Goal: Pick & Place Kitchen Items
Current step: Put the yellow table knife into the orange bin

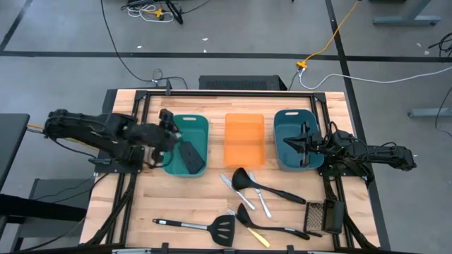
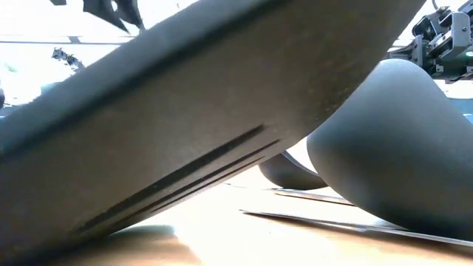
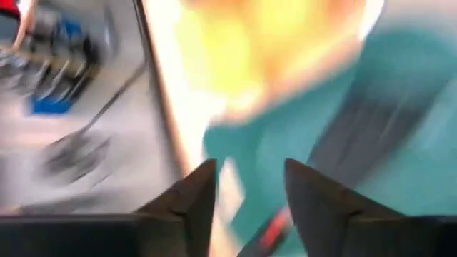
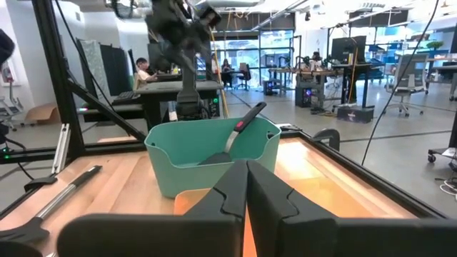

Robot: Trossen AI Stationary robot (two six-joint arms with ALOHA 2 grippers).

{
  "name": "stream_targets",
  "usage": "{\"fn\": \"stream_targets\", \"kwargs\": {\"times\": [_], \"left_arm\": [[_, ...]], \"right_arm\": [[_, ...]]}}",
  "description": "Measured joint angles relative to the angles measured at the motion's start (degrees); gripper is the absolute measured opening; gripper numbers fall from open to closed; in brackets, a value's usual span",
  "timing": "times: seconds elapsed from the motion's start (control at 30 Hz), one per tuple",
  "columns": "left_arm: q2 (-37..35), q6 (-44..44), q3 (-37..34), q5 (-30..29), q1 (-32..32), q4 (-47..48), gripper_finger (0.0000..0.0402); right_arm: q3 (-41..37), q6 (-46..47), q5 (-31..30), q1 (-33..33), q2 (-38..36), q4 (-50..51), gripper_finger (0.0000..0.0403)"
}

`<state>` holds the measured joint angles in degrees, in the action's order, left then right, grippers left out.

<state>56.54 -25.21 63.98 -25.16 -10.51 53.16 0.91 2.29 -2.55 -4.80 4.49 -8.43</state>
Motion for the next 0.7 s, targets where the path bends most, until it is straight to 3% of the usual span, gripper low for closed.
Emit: {"fn": "stream_targets", "kwargs": {"times": [0.1,0.2,0.4,0.7], "left_arm": [[-4.1,8.3,-3.9,8.0,-1.5,-11.8,0.0071],[-7.7,13.2,-10.4,10.0,-3.2,-23.9,0.0013],[-17.2,16.4,-24.7,8.1,-4.3,-40.6,0.0005],[-33.4,19.5,-41.8,7.9,-3.3,-53.1,0.0002]], "right_arm": [[0.0,0.0,0.0,0.0,0.0,0.0,0.0018],[0.0,0.0,0.0,0.0,0.0,0.0,0.0018],[0.0,0.0,0.0,0.0,0.0,0.0,0.0018],[0.0,-0.7,0.0,0.0,0.0,-0.7,0.0018]]}}
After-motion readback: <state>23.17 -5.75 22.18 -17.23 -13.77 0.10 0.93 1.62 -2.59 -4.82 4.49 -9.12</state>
